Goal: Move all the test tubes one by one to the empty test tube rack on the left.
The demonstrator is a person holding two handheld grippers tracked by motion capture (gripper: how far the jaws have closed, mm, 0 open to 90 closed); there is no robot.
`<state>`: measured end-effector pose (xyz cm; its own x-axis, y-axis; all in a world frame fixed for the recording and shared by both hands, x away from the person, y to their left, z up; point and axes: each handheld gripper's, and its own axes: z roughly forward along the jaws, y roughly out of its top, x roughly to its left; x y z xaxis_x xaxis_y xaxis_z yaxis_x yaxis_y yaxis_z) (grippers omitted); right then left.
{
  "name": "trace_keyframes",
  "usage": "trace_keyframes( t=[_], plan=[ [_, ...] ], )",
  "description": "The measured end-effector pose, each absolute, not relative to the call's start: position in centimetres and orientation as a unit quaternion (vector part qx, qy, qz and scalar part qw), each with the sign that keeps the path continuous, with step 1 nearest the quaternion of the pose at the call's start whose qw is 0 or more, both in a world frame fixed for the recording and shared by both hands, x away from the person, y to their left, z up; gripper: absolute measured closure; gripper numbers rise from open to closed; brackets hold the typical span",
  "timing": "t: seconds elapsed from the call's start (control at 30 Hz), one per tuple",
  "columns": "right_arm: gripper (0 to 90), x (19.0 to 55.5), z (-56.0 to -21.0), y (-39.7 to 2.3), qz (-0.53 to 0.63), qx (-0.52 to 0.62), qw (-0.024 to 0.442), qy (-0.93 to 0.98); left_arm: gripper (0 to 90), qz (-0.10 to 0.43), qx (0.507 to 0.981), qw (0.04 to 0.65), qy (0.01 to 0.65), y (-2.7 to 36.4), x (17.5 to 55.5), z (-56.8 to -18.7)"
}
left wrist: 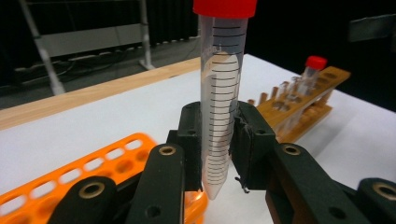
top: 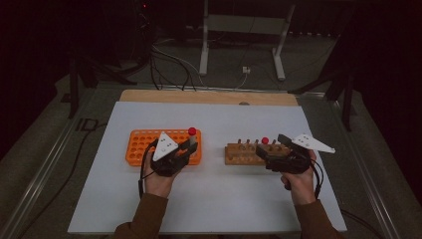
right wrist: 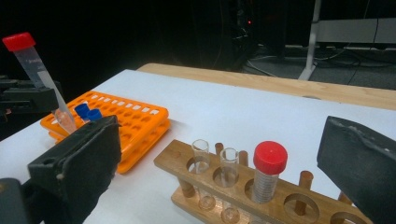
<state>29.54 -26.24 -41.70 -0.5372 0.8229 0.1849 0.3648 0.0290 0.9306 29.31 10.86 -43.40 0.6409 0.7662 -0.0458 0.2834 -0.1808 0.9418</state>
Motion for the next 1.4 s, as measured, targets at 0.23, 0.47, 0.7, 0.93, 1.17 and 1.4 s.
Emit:
trace_keyframes(
  t=[0.23,0.47,0.7,0.93,1.17,1.4],
  plan=[
    [0.0,29.5,-41.6,-26.4,0.548,0.433,0.212,0.683,75.2,0.244,0.726,0.520,0.378,12.4,29.4,-44.2],
    [0.0,29.5,-41.6,-26.5,0.552,0.432,0.212,0.681,75.2,0.264,0.723,0.505,0.390,12.9,30.0,-45.2],
    [0.0,29.5,-41.6,-26.5,0.552,0.430,0.210,0.683,75.2,0.265,0.726,0.491,0.403,13.1,31.0,-46.8],
    [0.0,29.6,-41.7,-26.6,0.553,0.430,0.209,0.682,75.2,0.254,0.732,0.483,0.408,13.0,31.2,-48.0],
    [0.0,29.7,-41.8,-26.7,0.550,0.429,0.210,0.685,75.2,0.243,0.748,0.458,0.414,12.8,31.3,-49.1],
    [0.0,29.9,-42.0,-27.1,0.547,0.435,0.210,0.683,75.2,0.240,0.765,0.432,0.412,12.5,31.5,-49.8]
  ],
)
